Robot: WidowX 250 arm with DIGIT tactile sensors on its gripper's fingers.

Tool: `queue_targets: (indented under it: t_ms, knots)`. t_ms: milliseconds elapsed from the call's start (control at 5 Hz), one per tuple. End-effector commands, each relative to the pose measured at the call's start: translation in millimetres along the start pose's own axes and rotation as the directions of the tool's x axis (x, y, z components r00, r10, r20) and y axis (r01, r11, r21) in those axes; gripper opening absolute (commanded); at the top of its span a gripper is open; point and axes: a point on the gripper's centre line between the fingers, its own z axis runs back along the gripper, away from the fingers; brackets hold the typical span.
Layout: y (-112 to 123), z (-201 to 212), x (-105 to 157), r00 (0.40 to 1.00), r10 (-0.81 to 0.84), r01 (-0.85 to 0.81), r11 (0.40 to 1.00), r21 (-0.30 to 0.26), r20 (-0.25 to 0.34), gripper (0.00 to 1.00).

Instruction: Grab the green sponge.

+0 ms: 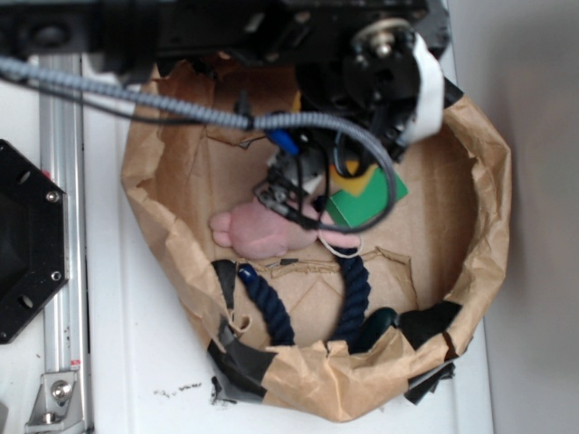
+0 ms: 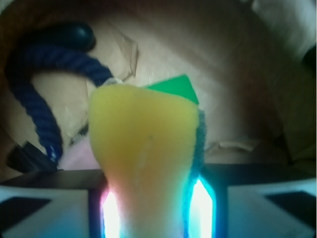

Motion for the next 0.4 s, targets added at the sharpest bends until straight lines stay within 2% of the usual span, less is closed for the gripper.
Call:
queue_targets:
  t_ms: [0,200]
  knots:
    - [-7.4,16.9,25.7,0.998,0.033,-0.035,0.997,0.063,0.044,0.00]
    - [-2.8,9.9,26.1,0.999,0.053,-0.053,0.997,0.053,0.005,0.00]
